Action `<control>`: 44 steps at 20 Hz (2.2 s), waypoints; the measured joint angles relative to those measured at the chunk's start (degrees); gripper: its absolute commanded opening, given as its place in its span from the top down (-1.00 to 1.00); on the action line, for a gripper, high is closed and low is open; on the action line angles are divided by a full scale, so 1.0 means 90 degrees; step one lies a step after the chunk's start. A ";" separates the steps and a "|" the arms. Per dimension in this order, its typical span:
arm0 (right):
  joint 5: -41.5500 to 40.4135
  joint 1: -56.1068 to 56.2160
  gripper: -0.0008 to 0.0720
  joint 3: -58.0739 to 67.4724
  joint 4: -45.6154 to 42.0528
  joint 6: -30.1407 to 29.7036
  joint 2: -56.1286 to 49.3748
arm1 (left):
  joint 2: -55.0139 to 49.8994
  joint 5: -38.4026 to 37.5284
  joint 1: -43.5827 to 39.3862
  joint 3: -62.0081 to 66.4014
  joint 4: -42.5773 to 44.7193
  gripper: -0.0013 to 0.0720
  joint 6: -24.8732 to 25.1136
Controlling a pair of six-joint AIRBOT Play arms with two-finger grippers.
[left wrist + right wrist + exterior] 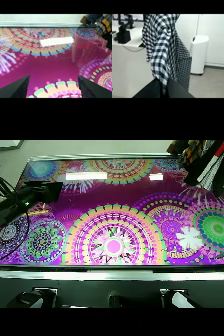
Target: Fold the clothes and pants, and hang the long-sleeved shirts on hangers.
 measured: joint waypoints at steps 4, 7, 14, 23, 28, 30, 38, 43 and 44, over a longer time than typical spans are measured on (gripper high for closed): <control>-0.0214 -0.0461 0.91 0.0002 -0.0005 0.0306 -0.0134 | -0.0002 0.0000 0.0000 0.0000 0.0000 -0.93 0.0000; -0.0253 -0.1083 0.91 -0.0005 0.0692 0.0369 -0.0267 | -0.0002 0.0000 0.0000 0.0000 0.0000 -0.93 0.0000; -0.0165 -0.1678 -0.89 -0.0095 0.2137 0.0041 -0.0272 | 0.0010 0.0002 0.0000 0.0000 -0.0005 -0.95 -0.0078; -0.1404 -0.1722 -0.92 -0.0095 0.4549 -0.0714 0.0913 | 0.0056 -0.0192 0.0002 0.0000 -0.0005 -0.95 -0.1566; -0.1355 -0.0267 -0.91 -0.0100 0.8604 -0.3823 0.0345 | 0.0097 -0.1464 0.0002 0.0000 0.0204 -0.95 -0.1994; -0.0520 0.0736 -0.74 -0.0143 0.8808 -0.4534 -0.0051 | 0.0155 -0.1996 0.0002 0.0000 0.0471 -0.93 -0.2057; 0.2645 0.3796 -0.16 -0.2217 0.7915 -0.5093 -0.0503 | 0.0525 -0.3308 0.0010 -0.0019 0.2701 0.83 -0.2140; 0.3019 0.4612 0.89 -0.3276 0.7482 -0.4767 -0.0442 | 0.0561 -0.3490 0.0282 -0.0097 0.3422 0.88 -0.2140; 0.3050 0.4680 0.89 -0.3359 0.7436 -0.4741 -0.0435 | 0.0561 -0.3504 0.0362 -0.0104 0.3495 0.88 -0.2142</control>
